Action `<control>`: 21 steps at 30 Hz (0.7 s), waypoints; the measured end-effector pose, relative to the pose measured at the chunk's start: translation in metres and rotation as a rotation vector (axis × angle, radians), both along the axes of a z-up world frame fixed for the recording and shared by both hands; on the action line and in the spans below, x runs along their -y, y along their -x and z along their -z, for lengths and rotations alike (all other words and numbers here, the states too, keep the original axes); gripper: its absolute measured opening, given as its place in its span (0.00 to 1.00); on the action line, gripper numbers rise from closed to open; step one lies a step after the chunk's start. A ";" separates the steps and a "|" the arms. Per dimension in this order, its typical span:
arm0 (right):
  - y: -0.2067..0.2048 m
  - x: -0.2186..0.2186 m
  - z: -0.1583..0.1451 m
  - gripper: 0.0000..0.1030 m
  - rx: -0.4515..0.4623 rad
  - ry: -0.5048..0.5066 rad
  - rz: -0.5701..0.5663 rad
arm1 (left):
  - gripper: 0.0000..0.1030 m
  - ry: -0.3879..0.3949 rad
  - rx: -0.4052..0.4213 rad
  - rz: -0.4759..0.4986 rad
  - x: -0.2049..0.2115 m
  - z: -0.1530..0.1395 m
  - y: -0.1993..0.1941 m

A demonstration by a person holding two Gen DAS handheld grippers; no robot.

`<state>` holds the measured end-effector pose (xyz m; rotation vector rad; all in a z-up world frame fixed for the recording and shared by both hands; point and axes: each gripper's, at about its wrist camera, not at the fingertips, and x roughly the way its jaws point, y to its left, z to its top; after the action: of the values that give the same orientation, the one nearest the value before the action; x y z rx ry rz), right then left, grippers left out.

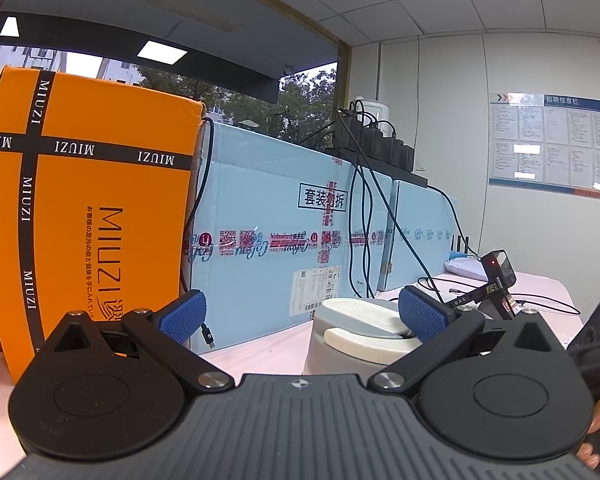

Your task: Clean container

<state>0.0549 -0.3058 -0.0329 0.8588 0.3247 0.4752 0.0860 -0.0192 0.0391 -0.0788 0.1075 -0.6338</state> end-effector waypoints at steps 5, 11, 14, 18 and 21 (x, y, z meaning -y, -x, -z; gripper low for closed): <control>-0.002 -0.002 0.009 0.18 -0.050 0.009 0.012 | 1.00 0.003 -0.004 0.000 -0.001 0.000 -0.001; 0.007 0.006 0.003 0.18 0.067 -0.105 -0.030 | 1.00 0.002 -0.002 0.002 -0.001 0.000 -0.001; 0.009 0.007 -0.001 0.18 0.092 -0.123 -0.048 | 1.00 0.003 -0.002 -0.003 -0.001 0.000 -0.001; 0.006 0.005 -0.001 0.18 0.078 -0.110 -0.051 | 1.00 0.005 -0.005 -0.004 -0.001 0.000 -0.002; 0.005 0.005 0.000 0.18 0.055 -0.089 -0.037 | 1.00 0.004 -0.003 -0.006 -0.001 0.000 0.000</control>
<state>0.0499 -0.3107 -0.0327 0.9255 0.2708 0.5497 0.0865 -0.0182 0.0390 -0.0839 0.1089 -0.6276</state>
